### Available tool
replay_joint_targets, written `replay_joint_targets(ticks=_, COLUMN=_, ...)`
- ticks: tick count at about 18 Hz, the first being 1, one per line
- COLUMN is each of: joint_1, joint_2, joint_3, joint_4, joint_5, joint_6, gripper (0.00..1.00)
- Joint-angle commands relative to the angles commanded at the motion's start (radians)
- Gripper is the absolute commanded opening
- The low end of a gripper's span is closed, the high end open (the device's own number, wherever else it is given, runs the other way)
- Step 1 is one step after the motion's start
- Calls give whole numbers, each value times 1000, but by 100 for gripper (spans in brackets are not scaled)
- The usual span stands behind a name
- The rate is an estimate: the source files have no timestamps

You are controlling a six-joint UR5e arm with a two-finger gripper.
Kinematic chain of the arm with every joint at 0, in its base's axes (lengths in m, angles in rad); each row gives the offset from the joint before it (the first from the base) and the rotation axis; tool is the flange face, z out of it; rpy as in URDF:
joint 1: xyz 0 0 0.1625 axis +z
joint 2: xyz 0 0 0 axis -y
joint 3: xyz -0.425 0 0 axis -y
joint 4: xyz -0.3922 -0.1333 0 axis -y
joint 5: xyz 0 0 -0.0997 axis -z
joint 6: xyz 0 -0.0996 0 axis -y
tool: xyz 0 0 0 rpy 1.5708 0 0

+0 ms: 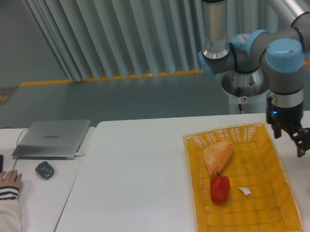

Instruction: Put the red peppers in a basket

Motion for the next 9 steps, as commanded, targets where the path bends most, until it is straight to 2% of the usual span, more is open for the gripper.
replay_joint_targets(ticks=9, joint_1=26, joint_2=-29, joint_3=-2, joint_4=-18, joint_5=-11, joint_6=198, gripper=100)
